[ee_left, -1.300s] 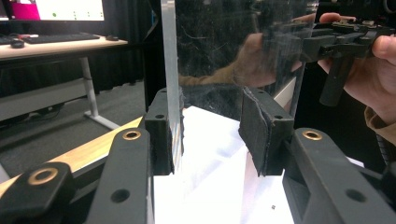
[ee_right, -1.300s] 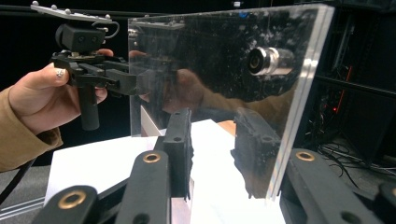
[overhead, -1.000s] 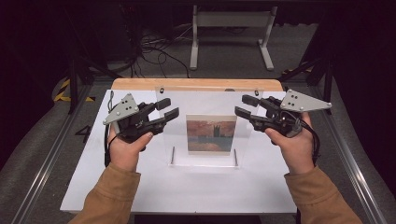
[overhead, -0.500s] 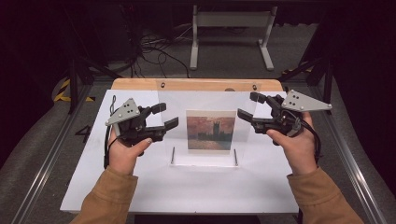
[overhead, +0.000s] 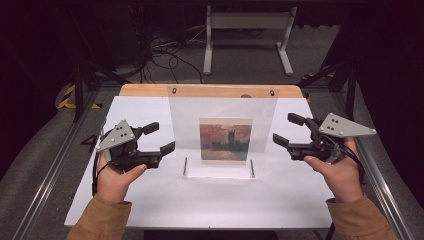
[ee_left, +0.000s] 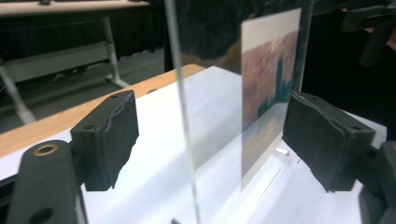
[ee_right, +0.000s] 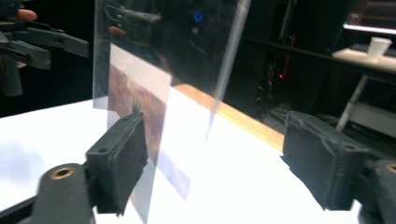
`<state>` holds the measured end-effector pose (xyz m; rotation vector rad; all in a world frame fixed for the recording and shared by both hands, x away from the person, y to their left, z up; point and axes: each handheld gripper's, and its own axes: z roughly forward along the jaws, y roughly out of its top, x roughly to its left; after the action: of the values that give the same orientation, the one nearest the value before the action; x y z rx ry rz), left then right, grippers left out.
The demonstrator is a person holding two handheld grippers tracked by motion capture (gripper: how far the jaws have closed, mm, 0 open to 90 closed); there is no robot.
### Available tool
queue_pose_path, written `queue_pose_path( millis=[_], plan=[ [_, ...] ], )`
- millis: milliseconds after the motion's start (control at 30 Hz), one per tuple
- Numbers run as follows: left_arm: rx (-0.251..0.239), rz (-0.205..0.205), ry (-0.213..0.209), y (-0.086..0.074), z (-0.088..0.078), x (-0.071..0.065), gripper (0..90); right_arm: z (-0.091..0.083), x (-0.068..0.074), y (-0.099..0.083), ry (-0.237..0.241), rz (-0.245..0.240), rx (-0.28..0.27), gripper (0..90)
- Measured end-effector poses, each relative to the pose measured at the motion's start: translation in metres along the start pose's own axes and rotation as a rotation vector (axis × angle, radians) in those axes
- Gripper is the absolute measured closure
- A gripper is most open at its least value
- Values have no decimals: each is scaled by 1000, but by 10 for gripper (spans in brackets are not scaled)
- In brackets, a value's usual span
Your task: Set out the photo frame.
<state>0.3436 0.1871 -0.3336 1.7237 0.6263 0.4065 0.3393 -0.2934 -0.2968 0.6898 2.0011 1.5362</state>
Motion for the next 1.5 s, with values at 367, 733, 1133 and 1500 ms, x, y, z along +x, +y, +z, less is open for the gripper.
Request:
queue_pose_path(
  millis=[367,733,1133,1500],
  plan=[
    [76,-16,59,-32,-22,8,55,-30,-11,-36,-71,69,67,156],
    [118,-91,79,-75,-34,25,43,-33,-12,-79,-110,130,133,152],
    [100,-88,72,-115,-38,27,39,-26,-13,-130,-107,163,153,154],
    [92,-141,14,-137,-26,34,40,-13,-4,-162,-98,127,268,149]
  ],
)
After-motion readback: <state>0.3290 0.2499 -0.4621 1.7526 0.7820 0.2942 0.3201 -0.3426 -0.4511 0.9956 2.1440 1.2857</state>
